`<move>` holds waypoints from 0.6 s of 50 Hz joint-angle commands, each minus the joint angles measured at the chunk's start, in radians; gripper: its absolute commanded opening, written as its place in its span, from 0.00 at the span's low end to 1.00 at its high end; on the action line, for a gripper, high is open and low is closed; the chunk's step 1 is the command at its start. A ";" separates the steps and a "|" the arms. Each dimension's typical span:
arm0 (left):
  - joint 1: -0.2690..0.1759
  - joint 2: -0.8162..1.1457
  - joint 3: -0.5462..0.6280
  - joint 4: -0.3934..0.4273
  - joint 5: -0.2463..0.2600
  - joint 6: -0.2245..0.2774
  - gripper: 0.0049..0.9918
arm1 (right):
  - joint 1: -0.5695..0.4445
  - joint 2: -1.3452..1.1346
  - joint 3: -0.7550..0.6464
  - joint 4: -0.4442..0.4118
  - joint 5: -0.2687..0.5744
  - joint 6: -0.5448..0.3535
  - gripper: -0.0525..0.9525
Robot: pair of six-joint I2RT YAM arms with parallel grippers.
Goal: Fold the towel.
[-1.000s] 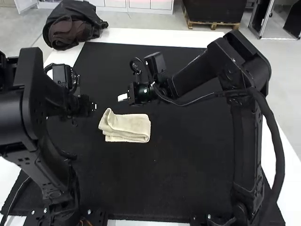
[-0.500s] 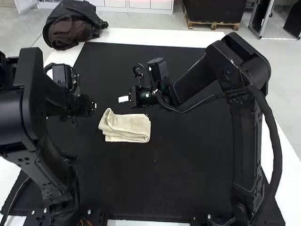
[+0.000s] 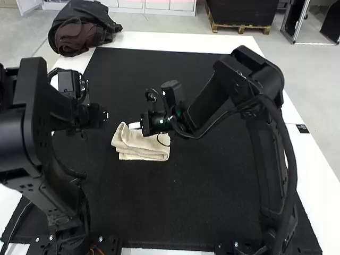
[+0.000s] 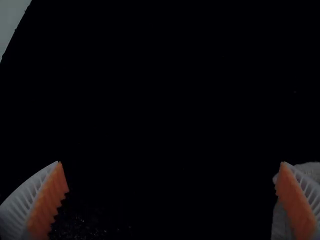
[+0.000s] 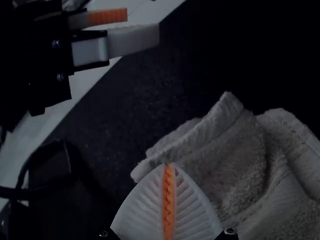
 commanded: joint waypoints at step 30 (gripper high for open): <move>0.009 -0.032 -0.004 0.004 0.015 -0.013 0.98 | 0.037 0.191 0.033 0.139 -0.014 -0.062 0.03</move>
